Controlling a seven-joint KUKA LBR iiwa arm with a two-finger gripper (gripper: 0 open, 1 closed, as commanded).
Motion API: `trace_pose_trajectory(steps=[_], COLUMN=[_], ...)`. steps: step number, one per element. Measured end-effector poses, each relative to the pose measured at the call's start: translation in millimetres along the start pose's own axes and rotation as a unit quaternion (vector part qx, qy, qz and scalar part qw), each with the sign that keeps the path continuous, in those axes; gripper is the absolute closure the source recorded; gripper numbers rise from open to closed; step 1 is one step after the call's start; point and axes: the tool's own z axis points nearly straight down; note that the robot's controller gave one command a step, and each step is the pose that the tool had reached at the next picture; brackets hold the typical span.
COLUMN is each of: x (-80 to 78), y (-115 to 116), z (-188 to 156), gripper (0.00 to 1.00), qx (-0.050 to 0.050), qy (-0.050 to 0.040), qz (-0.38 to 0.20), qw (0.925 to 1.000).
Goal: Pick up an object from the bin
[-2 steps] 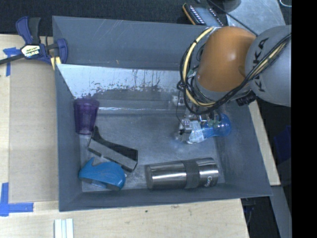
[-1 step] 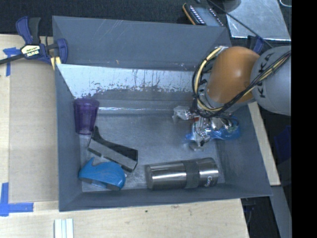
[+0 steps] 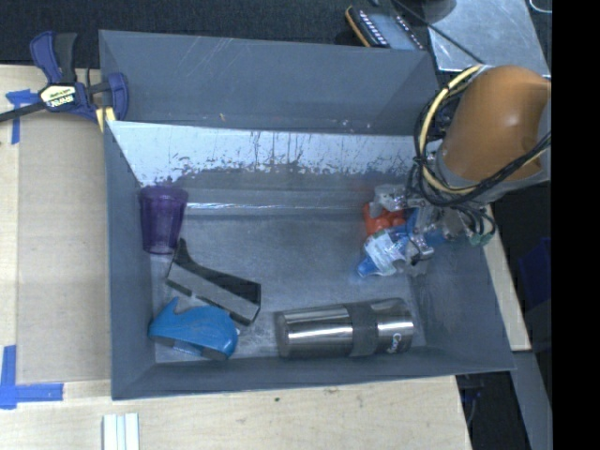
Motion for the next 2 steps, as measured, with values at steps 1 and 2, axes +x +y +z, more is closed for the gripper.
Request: trace_pose_trajectory(steps=[1,2], x=[-37.2,-10.9], y=[-40.7,-44.1], z=[54.1,80.0], gripper=[0.00,0.00], qx=[-0.005,0.000], qy=[0.0085,-0.0071], qz=[-0.179,-0.159], qw=[0.9838,0.9873])
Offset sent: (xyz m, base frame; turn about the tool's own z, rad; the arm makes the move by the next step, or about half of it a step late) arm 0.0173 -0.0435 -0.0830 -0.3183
